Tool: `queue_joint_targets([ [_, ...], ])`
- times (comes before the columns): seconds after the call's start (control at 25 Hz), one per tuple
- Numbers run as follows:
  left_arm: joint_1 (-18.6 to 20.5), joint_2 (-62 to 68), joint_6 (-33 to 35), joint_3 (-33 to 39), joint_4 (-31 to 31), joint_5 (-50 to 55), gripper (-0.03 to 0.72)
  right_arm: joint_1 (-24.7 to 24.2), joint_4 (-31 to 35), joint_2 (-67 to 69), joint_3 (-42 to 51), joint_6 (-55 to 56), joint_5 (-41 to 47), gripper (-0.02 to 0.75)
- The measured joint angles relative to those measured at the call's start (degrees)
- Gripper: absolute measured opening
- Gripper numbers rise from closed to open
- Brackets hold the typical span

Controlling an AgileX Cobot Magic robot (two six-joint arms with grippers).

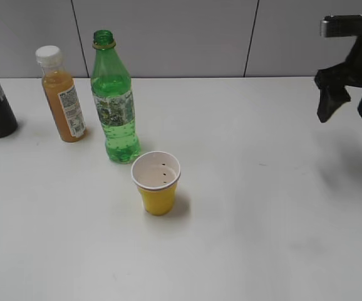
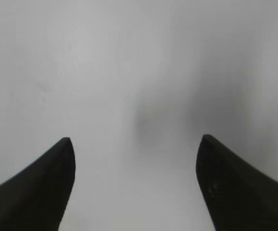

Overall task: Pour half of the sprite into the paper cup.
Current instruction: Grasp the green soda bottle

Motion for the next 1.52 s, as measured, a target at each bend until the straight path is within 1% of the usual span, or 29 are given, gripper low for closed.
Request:
queue_joint_targets([
  [0.08,0.0,0.0,0.0,0.0,0.0,0.0,0.588,-1.33,0.41,0.0,-0.15,-1.41,5.5,0.592],
  [0.16,0.0,0.0,0.0,0.0,0.0,0.0,0.588,-2.03,0.41,-0.79,0.38,-1.84,8.64,0.592],
  [0.4,0.0,0.0,0.0,0.0,0.0,0.0,0.588,-2.21,0.96,-9.65,5.21,-2.08,8.59,0.592],
  [0.56,0.0,0.0,0.0,0.0,0.0,0.0,0.588,-2.21,2.34,-16.46,14.0,-2.08,5.8,0.592],
  [0.8,0.0,0.0,0.0,0.0,0.0,0.0,0.588,-2.21,2.62,-28.02,31.78,-2.08,-1.53,0.591],
  [0.96,0.0,0.0,0.0,0.0,0.0,0.0,0.588,-2.21,2.87,-34.56,40.17,-2.08,-4.22,0.591],
  [1.2,0.0,0.0,0.0,0.0,0.0,0.0,0.588,-2.21,3.1,-43.47,49.9,-2.08,-6.6,0.59],
  [1.52,0.0,0.0,0.0,0.0,0.0,0.0,0.588,-2.21,3.1,-56.36,58.13,-2.18,-9.77,0.589],
])
